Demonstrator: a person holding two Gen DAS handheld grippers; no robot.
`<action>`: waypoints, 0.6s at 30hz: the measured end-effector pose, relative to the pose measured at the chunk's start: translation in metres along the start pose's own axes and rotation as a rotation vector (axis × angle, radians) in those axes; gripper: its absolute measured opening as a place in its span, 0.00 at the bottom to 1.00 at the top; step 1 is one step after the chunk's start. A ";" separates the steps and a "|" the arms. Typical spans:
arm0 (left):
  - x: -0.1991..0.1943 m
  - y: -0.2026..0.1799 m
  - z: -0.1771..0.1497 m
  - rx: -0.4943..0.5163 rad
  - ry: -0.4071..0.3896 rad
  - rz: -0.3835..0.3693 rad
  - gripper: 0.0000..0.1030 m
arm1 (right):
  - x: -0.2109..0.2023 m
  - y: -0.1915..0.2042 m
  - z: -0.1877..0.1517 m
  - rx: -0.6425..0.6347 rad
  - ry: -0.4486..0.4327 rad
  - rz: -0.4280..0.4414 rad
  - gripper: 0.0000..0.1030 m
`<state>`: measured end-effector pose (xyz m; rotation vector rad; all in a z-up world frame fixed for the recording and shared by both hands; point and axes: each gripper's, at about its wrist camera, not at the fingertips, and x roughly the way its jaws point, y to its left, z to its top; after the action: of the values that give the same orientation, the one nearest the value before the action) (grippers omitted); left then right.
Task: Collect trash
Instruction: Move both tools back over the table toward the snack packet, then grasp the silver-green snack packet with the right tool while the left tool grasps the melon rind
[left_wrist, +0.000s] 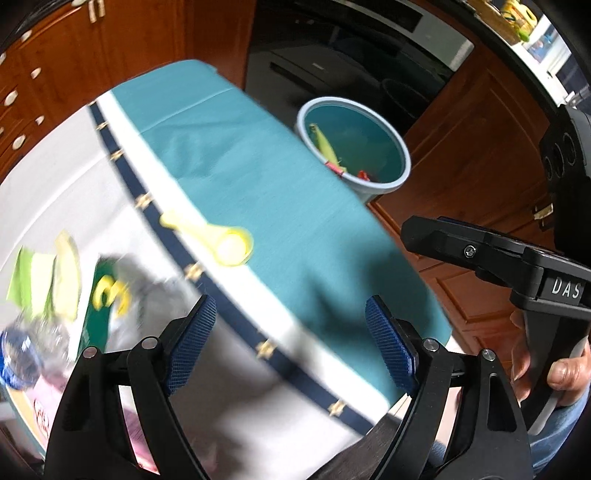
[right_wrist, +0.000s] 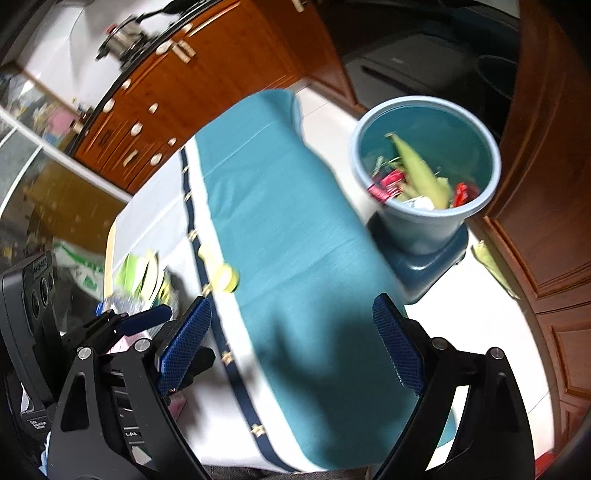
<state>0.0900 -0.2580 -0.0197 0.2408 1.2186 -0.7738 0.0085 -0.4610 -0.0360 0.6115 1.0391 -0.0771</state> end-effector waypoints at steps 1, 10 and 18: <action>-0.004 0.008 -0.007 -0.011 -0.003 0.001 0.81 | 0.002 0.007 -0.004 -0.010 0.009 0.001 0.83; -0.032 0.066 -0.044 -0.091 -0.058 0.006 0.82 | 0.020 0.054 -0.020 -0.093 0.068 -0.003 0.83; -0.047 0.131 -0.067 -0.179 -0.091 0.038 0.82 | 0.055 0.091 -0.026 -0.125 0.140 0.023 0.83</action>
<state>0.1181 -0.1066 -0.0310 0.0811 1.1856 -0.6319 0.0479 -0.3603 -0.0510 0.5204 1.1625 0.0509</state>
